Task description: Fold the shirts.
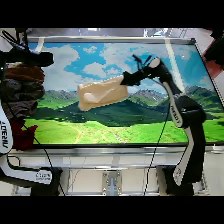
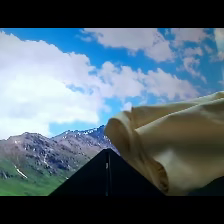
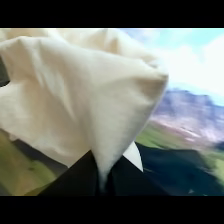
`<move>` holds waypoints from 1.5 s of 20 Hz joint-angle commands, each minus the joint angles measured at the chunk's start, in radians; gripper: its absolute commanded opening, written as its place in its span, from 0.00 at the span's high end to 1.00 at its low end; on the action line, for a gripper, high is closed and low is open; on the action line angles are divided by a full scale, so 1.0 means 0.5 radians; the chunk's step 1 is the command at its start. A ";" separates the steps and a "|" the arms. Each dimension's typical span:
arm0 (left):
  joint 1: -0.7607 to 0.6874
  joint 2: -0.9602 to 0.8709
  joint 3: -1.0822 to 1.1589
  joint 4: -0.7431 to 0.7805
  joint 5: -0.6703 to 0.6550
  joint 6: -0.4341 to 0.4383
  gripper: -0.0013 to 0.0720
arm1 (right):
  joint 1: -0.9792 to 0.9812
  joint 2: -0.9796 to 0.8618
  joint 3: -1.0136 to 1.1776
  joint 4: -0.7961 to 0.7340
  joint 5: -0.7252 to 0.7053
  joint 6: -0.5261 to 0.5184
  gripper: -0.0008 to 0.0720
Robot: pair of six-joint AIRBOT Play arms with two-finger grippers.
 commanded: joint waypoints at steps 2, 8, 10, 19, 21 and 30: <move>0.001 0.002 0.000 0.002 0.001 0.002 0.97 | -0.432 0.305 -0.083 -0.745 0.134 0.186 0.97; 0.000 0.002 -0.001 0.001 0.001 -0.001 0.97 | -1.019 0.562 -0.188 -1.061 0.326 0.188 0.97; 0.000 0.002 -0.001 0.001 0.000 -0.001 0.97 | -1.183 0.665 -0.350 -1.151 0.347 0.188 0.97; 0.000 0.002 -0.001 0.000 0.000 -0.008 0.97 | -1.869 1.695 -2.129 -1.307 -0.481 0.426 0.97; 0.000 0.002 -0.001 -0.001 0.000 -0.010 0.97 | -1.934 1.888 -2.471 -1.300 -0.513 0.420 0.97; -0.001 0.002 -0.001 -0.001 -0.010 -0.010 0.97 | -1.869 2.403 -2.679 -1.180 -0.133 0.154 0.34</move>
